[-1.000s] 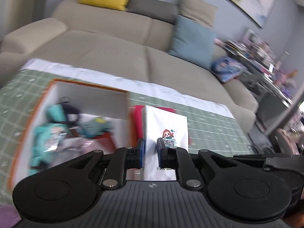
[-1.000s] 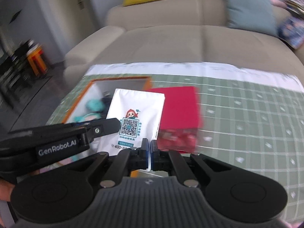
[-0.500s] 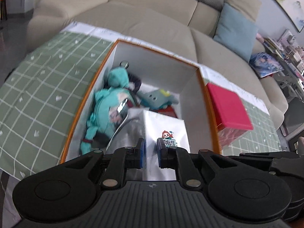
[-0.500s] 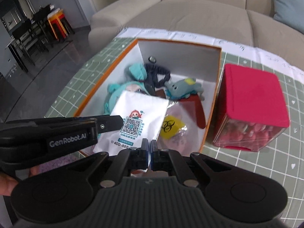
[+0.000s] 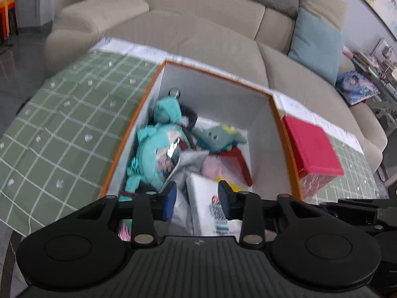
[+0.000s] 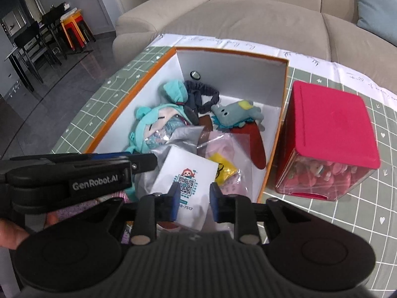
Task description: Organize soft objects
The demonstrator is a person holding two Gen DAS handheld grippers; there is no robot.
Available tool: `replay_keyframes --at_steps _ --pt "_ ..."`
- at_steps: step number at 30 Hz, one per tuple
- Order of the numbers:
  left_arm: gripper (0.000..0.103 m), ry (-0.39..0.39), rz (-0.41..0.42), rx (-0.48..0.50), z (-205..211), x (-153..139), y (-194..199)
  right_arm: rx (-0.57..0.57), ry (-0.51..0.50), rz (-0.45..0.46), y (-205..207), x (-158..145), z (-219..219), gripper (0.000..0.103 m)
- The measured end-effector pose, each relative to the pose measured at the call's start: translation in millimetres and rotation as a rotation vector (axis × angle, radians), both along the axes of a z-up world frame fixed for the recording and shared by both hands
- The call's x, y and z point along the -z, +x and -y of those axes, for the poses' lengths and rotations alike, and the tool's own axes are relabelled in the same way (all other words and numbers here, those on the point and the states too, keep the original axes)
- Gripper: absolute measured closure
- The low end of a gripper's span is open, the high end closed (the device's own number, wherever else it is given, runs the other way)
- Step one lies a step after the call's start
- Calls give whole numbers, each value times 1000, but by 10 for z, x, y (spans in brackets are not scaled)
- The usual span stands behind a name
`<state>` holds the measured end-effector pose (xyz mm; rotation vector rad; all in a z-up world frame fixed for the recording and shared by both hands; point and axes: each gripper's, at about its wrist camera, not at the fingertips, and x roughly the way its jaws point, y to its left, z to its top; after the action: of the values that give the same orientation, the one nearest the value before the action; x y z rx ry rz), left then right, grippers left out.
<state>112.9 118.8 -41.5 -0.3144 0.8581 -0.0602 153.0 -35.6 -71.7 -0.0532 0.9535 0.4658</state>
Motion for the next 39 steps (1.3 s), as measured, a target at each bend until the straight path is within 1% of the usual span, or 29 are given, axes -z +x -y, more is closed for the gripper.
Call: replay_keyframes --at_steps 2,4,7,9,12,14,16,18,21,22,24,25,26,27,28,29,32,33,34,36,39 --pt "57 15 37 3 19 -112 -36 5 1 20 -45 -75 37 64" --pt "54 23 83 4 39 -244 -96 9 -1 48 -104 -169 89 60" --pt "53 41 153 16 108 -441 -177 20 2 90 -212 -329 200 53" --pt "52 62 200 34 204 -579 -229 39 9 122 -283 -442 298 44" --pt "52 95 276 65 362 -779 -337 65 25 163 -410 -620 472 38" --pt "52 114 328 92 470 -910 -419 78 30 194 -519 -742 600 36" --pt "47 127 381 119 587 -1042 -496 88 25 224 -640 -852 716 33" --pt "45 147 434 149 715 -1154 -580 99 18 262 -769 -956 830 27" --pt "42 170 477 193 917 -1274 -688 130 -3 328 -992 -1088 1017 18" --pt "41 168 485 209 979 -1299 -727 140 -11 347 -1055 -1116 1067 18" --pt "38 170 503 236 1092 -1316 -809 172 -31 385 -1202 -1154 1181 12" --pt "35 177 512 249 1145 -1309 -845 192 -43 402 -1271 -1153 1230 10" --pt "34 189 523 261 1196 -1293 -887 215 -53 419 -1337 -1143 1278 8" --pt "32 204 531 269 1240 -1262 -922 236 -61 435 -1404 -1121 1325 7" --pt "26 221 534 274 1275 -1220 -952 256 -67 445 -1456 -1092 1362 7" --pt "24 237 536 280 1302 -1182 -977 280 -72 454 -1511 -1056 1399 5" --pt "19 272 533 298 1362 -1052 -1098 351 -85 490 -1650 -945 1461 3" --pt "11 284 525 289 1371 -995 -1118 369 -87 497 -1682 -912 1469 3" --pt "6 294 522 278 1376 -952 -1139 396 -89 501 -1708 -871 1474 3" --pt "6 319 510 257 1390 -876 -1175 430 -81 502 -1727 -801 1479 3" --pt "6 373 478 262 1432 -749 -1151 451 -75 502 -1726 -705 1471 3"
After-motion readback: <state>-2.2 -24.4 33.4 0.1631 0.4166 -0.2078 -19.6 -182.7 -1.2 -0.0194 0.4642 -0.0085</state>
